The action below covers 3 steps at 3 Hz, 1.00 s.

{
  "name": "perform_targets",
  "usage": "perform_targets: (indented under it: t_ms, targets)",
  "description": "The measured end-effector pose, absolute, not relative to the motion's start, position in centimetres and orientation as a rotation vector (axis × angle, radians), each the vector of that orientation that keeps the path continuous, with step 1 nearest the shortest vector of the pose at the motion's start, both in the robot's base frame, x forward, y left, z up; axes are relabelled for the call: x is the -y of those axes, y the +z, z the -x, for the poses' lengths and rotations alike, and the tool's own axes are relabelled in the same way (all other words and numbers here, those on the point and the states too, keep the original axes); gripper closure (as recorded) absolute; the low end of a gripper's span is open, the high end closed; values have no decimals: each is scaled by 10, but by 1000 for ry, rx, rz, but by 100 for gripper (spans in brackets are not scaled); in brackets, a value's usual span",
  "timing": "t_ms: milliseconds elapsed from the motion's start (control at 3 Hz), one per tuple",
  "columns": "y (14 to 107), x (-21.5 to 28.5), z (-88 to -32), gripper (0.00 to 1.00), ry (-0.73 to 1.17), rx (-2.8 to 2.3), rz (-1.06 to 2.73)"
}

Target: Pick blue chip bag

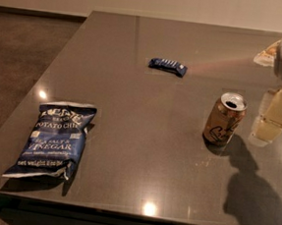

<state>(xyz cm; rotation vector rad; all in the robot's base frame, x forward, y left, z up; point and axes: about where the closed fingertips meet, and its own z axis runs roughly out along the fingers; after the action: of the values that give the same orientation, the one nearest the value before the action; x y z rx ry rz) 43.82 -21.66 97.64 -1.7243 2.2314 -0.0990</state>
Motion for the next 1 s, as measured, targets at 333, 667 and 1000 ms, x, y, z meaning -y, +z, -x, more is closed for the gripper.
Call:
perform_targets:
  t_ms: [333, 667, 1000]
  targets:
    - [977, 216, -438, 0, -100, -2230, 1724]
    - [981, 197, -441, 0, -106, -2182, 1763]
    - [980, 157, -450, 0, -108, -2104, 1853]
